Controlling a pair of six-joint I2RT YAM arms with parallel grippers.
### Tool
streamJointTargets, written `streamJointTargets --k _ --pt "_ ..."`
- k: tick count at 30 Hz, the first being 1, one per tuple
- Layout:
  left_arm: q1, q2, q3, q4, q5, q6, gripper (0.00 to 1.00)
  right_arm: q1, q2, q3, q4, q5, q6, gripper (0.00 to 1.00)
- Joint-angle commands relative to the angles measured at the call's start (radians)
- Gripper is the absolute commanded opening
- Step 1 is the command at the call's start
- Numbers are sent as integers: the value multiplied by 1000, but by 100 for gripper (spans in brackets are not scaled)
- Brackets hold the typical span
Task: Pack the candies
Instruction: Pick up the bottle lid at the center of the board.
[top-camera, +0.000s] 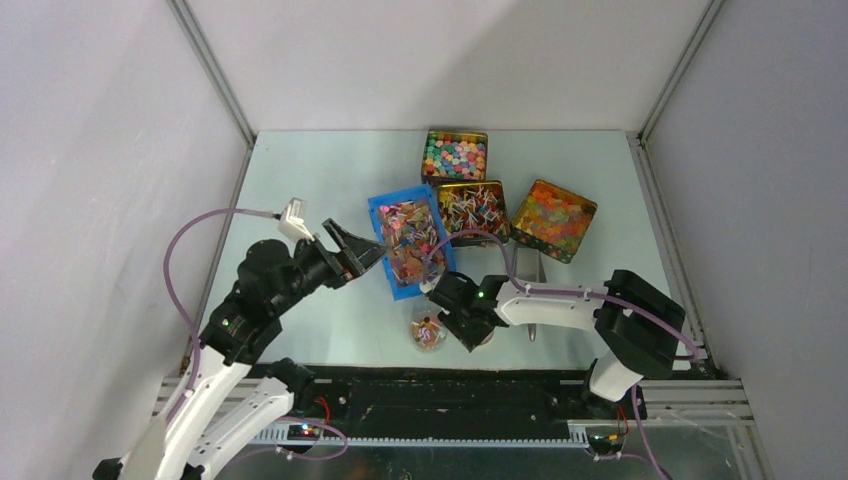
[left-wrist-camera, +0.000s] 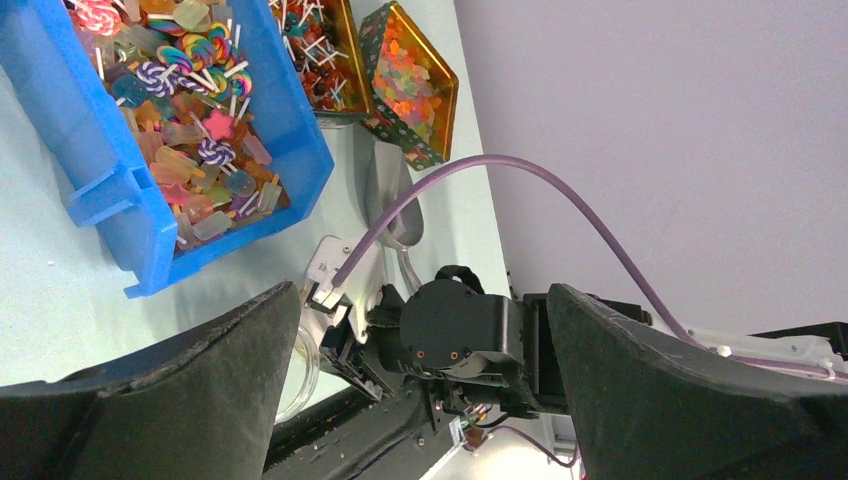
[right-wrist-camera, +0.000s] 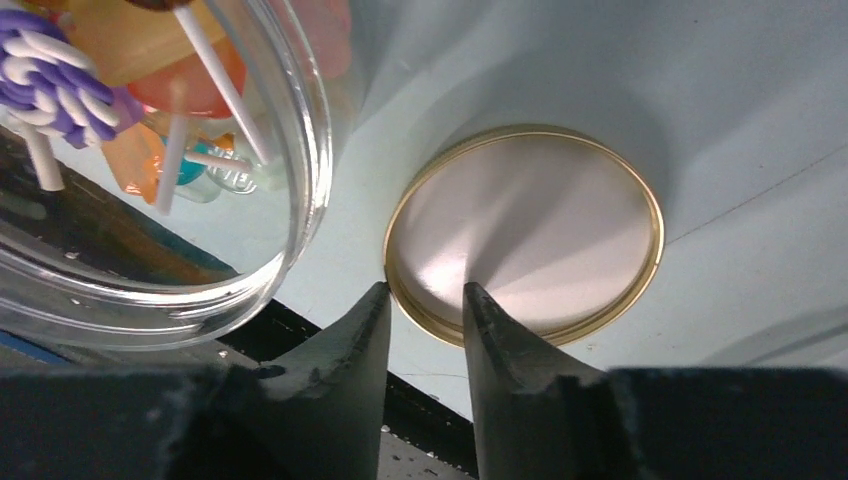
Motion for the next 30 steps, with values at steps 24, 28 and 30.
streamJointTargets --k 24,28,30 --pt "5 -70 12 39 -62 205 100 -38 -189 34 -43 -26 45 0" --pt "5 -118 -33 100 -24 291 100 -81 -314 80 -80 -68 45 0" --pt "5 -144 -69 163 45 365 100 -125 -394 114 -89 -144 39 0"
